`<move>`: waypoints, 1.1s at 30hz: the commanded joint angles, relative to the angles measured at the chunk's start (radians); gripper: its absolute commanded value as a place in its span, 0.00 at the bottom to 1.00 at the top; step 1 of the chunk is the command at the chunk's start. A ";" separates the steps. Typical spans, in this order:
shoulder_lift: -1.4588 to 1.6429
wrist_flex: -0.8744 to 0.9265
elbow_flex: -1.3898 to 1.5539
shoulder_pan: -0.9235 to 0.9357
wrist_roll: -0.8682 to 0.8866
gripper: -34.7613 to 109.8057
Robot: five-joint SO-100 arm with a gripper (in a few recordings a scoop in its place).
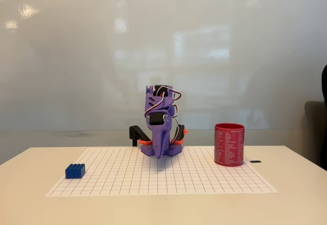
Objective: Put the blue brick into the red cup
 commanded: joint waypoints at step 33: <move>-1.068 0.293 -1.077 0.034 -0.009 0.24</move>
